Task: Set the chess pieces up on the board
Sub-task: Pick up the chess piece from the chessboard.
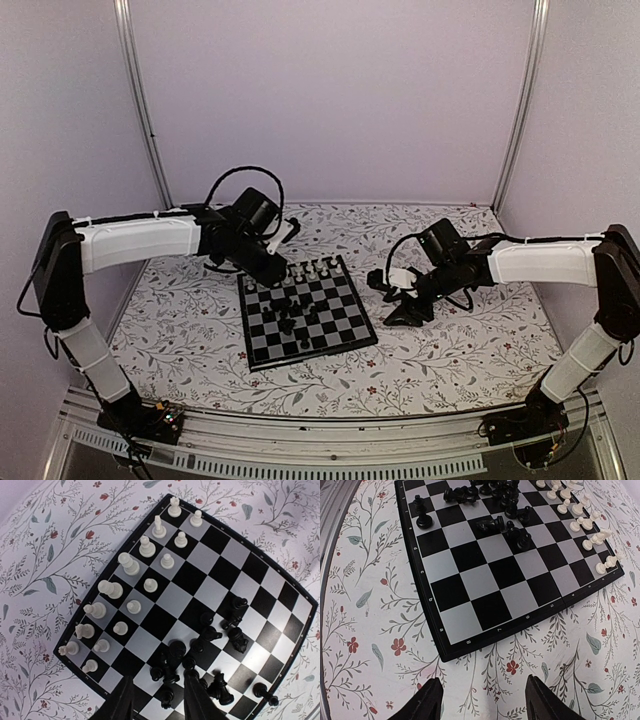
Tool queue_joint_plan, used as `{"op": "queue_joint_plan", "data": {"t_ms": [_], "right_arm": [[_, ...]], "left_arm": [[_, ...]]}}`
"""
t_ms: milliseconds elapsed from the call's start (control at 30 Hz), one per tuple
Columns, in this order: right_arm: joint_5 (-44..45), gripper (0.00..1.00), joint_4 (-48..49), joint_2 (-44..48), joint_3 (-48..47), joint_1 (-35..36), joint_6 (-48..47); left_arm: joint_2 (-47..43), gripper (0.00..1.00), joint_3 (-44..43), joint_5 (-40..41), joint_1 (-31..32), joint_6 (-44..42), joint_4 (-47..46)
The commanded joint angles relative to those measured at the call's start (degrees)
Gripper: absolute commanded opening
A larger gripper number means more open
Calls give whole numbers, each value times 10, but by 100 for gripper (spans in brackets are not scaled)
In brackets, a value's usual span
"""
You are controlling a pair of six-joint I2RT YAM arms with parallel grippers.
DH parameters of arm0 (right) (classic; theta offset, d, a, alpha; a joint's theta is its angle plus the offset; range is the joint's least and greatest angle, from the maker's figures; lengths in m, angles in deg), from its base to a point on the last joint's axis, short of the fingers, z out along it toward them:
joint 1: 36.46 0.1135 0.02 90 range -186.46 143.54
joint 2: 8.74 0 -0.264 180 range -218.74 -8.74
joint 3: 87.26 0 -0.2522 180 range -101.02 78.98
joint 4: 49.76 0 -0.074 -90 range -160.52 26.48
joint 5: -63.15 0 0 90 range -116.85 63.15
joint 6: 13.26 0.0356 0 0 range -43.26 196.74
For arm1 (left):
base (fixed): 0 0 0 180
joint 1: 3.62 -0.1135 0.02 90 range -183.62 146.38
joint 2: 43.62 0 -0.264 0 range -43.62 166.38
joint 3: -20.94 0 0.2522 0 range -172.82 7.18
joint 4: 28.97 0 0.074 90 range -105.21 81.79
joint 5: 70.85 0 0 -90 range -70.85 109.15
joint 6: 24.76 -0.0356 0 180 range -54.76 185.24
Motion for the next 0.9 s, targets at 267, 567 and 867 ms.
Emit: {"op": "queue_joint_plan", "data": {"t_ms": [267, 567, 867], "right_arm": [[7, 59, 3, -9, 6, 0, -5], [9, 59, 3, -10, 7, 1, -9], [9, 59, 3, -15, 7, 0, -10]], "left_arm": [[95, 38, -17, -54, -1, -2, -14], [122, 30, -32, -54, -4, 3, -15], [127, 19, -30, -54, -10, 11, -24]]}}
